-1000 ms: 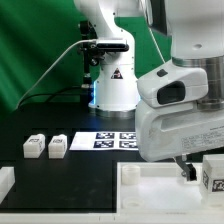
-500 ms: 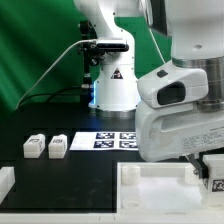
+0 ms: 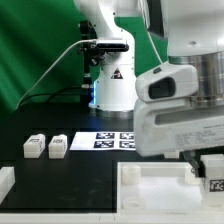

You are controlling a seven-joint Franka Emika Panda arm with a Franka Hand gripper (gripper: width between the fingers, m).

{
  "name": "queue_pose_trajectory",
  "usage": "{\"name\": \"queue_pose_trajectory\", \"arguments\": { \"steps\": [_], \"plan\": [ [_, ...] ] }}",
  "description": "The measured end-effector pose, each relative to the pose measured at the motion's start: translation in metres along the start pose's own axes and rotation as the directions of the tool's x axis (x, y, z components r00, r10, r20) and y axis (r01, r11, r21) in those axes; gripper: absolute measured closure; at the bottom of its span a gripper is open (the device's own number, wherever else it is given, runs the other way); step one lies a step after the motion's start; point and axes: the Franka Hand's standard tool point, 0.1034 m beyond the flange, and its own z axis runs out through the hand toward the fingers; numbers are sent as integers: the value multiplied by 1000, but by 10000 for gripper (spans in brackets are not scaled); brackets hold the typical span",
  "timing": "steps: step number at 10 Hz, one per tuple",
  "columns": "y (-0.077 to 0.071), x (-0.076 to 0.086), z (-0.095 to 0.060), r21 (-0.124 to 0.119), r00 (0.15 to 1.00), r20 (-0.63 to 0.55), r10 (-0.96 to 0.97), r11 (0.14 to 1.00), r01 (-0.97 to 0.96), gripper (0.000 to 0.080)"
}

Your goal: Assemble one leg

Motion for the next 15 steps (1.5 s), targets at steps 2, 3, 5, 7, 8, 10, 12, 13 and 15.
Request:
{"name": "queue_pose_trajectory", "arguments": {
  "steps": [2, 3, 5, 7, 8, 10, 12, 13, 15],
  "plan": [
    [7, 4, -1, 59, 932, -50, 359, 933, -356, 499],
    [10, 1, -1, 95, 866, -37, 499, 864, -494, 498],
    [11, -1, -1, 90, 777, -18, 630, 774, -626, 496],
    [10, -3, 0, 91, 645, 6, 764, 642, -761, 496],
    [8, -5, 1, 86, 477, 25, 879, 474, -877, 496],
    [4, -8, 2, 68, 216, 54, 975, 212, -975, 496],
    [3, -9, 2, 68, 227, 60, 972, 223, -973, 494],
    [2, -9, 3, 69, 253, 58, 966, 249, -966, 494],
    [0, -12, 6, 69, 394, 50, 918, 391, -918, 275]
  ]
}}
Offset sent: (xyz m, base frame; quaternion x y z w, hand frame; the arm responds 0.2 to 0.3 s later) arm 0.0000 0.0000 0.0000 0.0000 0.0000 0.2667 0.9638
